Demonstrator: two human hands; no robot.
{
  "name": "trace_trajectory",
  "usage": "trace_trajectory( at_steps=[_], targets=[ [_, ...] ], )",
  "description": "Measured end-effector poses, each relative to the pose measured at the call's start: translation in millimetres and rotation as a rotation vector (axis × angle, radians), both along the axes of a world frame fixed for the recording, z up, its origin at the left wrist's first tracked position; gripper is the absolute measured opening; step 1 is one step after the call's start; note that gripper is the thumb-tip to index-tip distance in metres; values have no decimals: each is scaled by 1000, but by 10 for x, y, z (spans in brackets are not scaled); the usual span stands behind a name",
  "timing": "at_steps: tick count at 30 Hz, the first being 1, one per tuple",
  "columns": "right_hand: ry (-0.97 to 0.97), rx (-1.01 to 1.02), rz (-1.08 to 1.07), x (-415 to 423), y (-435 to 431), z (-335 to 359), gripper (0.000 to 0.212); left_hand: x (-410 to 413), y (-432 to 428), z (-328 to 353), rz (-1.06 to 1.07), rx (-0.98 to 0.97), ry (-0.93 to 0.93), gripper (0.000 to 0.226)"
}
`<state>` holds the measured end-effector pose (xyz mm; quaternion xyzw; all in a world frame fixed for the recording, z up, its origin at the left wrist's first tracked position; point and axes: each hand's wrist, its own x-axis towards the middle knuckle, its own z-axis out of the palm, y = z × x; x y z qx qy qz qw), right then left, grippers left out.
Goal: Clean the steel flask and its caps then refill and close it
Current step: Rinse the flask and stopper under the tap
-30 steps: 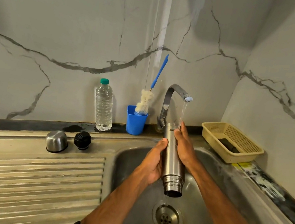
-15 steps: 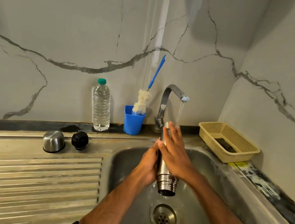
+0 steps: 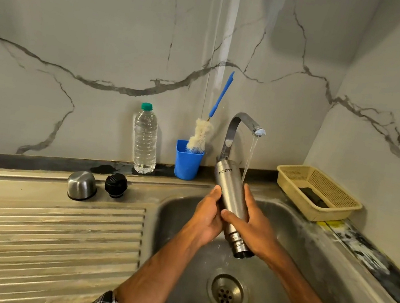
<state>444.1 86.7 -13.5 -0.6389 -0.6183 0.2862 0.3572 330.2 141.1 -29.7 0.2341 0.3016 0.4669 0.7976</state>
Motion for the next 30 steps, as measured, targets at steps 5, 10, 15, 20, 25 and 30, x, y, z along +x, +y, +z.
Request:
trace_trajectory(
  at_steps=[5, 10, 15, 20, 25, 30],
  targets=[
    [-150, 89, -84, 48, -53, 4, 97, 24, -55, -3, -164, 220, 214, 38],
    [-334, 90, -15, 5, -155, -64, 82, -41, -15, -28, -172, 253, 223, 44],
    [-502, 147, 88, -19, -33, -11, 66, -105, -14, -24, -202, 275, 137, 54],
    [-357, 139, 77, 10, 424, 191, 61, -117, 8, -75, -257, 275, 83, 63],
    [138, 153, -32, 89, 632, 292, 56, -124, 16, -55, -223, 251, 90, 68],
    [113, -5, -64, 46, 218, 71, 66, -117, 31, -75, -161, 254, 103, 62]
  ],
)
